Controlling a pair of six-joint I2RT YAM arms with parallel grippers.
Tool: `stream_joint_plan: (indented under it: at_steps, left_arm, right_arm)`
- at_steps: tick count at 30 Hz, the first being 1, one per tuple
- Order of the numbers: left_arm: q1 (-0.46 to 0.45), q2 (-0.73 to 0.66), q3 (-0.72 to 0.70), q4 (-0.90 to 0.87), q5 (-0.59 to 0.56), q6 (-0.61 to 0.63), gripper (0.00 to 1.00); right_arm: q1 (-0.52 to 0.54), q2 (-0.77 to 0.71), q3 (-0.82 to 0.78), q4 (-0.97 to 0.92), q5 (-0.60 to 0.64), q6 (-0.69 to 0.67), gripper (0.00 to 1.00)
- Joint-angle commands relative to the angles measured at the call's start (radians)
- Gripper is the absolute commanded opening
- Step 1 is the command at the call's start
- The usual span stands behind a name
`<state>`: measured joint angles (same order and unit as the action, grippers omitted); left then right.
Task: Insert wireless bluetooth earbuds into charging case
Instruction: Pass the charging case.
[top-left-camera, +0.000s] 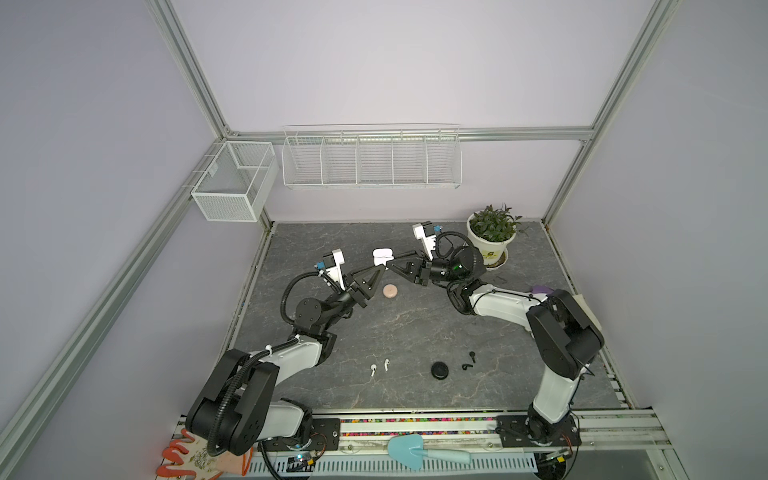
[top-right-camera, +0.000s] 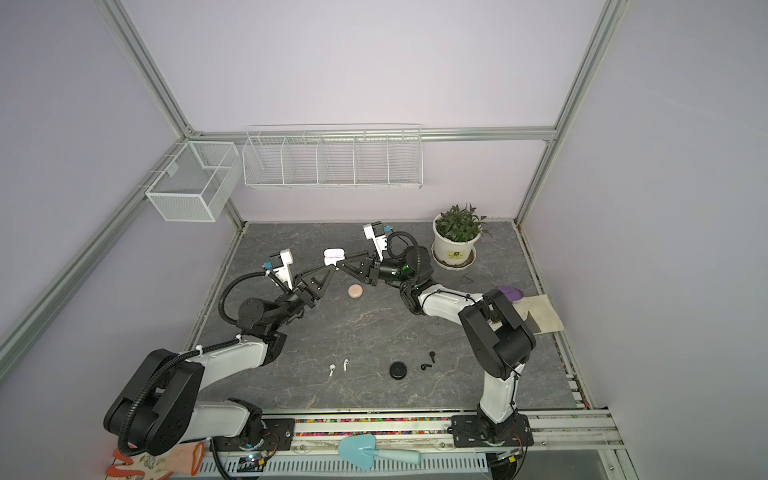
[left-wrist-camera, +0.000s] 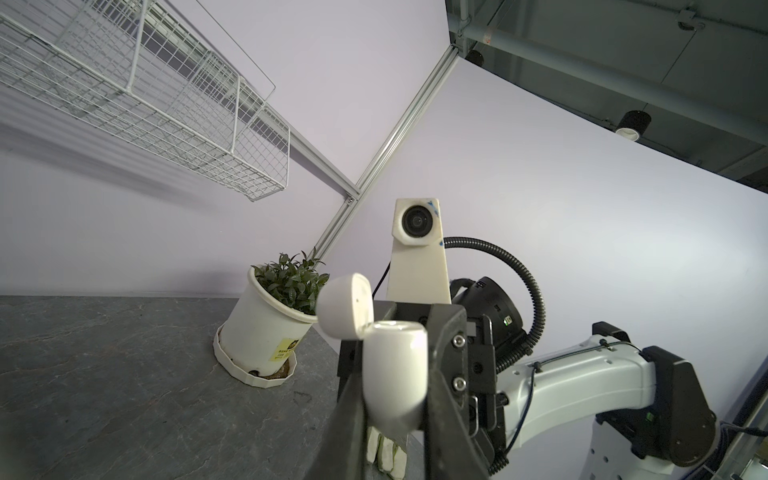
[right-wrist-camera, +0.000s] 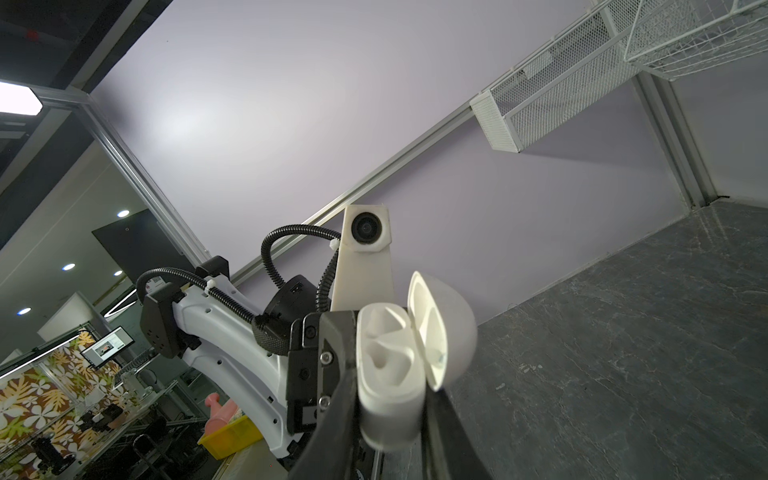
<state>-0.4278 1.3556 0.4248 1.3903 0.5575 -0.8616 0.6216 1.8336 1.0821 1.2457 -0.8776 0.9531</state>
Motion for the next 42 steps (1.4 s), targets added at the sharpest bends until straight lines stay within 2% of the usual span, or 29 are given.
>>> stream_joint_plan:
  at_steps: [1, 6, 10, 19, 34, 42]
  left_arm:
    - [-0.006, 0.01, -0.018, 0.025, -0.003, 0.0, 0.09]
    - [-0.004, 0.0, -0.044, 0.025, 0.001, 0.057, 0.35]
    - [0.015, -0.002, -0.056, 0.024, 0.035, 0.065, 0.44]
    - [0.028, 0.007, -0.009, -0.005, 0.1, 0.134, 0.45]
    - [0.034, 0.053, 0.035, 0.026, 0.103, 0.122, 0.43]
    - [0.035, 0.054, 0.043, 0.026, 0.106, 0.121, 0.36]
  right_arm:
    - [-0.006, -0.02, 0.013, 0.015, -0.017, 0.008, 0.21]
    - [-0.03, -0.043, -0.001, -0.045, -0.033, -0.014, 0.16]
    - [-0.049, -0.07, -0.011, -0.134, -0.051, -0.062, 0.14]
    - [-0.058, -0.069, -0.001, -0.169, -0.095, -0.068, 0.13]
    - [-0.054, -0.065, -0.005, -0.173, -0.115, -0.073, 0.12]
    - [-0.046, -0.061, -0.004, -0.179, -0.118, -0.075, 0.12]
